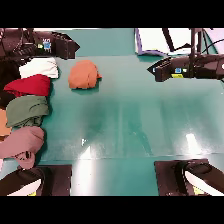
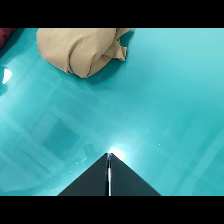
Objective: Fold the shirts.
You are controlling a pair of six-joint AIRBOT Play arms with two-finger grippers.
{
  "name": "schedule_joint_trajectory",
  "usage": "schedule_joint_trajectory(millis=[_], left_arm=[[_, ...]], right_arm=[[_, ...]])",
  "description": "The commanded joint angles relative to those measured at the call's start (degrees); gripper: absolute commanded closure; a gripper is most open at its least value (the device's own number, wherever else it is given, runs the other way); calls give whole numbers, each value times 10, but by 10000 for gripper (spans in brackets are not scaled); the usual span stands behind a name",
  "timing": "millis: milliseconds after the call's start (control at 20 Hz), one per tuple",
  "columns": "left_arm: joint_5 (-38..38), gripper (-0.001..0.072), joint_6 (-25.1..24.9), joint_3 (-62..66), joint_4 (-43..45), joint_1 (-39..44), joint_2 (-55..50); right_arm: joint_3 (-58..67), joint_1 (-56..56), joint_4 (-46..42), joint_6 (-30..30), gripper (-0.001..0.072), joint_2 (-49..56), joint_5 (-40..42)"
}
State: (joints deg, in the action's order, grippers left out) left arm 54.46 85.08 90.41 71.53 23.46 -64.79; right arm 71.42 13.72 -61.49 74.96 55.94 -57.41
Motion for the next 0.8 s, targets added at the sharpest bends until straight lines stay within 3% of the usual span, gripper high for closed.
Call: schedule_joint_trajectory(millis=[0,500,550,600,650,750], left_arm=[[0,683,0,-1,0,0,0],[-22,681,-9,-1,-1,0,-1],[-42,544,-15,-1,23,-1,-6],[-61,181,9,-1,59,-2,-17],[-72,79,51,-1,98,-6,-33],[-73,84,82,-1,130,-18,-88]], right_arm=[[-1,0,0,0,697,0,-1],[0,0,1,0,697,1,1],[0,0,1,0,697,1,0],[0,0,1,0,697,1,0],[0,0,1,0,697,1,1],[0,0,5,0,697,1,2]])
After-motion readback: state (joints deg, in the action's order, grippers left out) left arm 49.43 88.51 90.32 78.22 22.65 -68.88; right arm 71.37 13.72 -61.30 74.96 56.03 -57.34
